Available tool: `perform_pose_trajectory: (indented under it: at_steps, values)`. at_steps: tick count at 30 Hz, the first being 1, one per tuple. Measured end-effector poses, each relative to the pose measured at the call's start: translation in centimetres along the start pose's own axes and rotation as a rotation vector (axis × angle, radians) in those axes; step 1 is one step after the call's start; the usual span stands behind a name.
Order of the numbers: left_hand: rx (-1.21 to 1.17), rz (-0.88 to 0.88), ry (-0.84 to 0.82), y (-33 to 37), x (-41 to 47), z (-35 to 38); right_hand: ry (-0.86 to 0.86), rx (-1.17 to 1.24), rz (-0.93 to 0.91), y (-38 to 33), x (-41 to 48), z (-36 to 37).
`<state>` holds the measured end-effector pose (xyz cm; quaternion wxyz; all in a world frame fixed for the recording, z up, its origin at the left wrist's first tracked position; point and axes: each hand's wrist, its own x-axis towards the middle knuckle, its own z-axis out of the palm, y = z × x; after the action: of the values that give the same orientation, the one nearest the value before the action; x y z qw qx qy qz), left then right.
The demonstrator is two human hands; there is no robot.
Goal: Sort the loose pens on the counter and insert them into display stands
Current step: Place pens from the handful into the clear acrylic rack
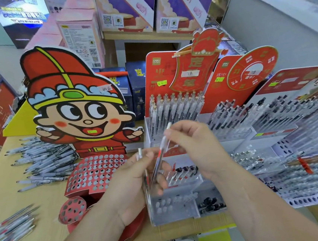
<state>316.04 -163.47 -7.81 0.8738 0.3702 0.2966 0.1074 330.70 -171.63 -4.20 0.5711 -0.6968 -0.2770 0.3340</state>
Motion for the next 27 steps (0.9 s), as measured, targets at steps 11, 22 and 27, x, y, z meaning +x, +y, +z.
perform_pose_trajectory:
  at_steps: [11, 22, 27]
  values:
    - [-0.073, 0.049, 0.311, -0.3, 0.5, -1.7, 0.476, -0.291, -0.455, -1.5, 2.6, -0.8]
    - [-0.112, 0.071, 0.247, -0.3, -0.2, -1.6, 0.497, -0.499, -0.598, -1.9, 3.4, 1.1]
    - [-0.123, 0.076, 0.236, -0.3, -0.5, -1.8, 0.453, -0.599, -0.592, -0.8, 3.8, 1.3]
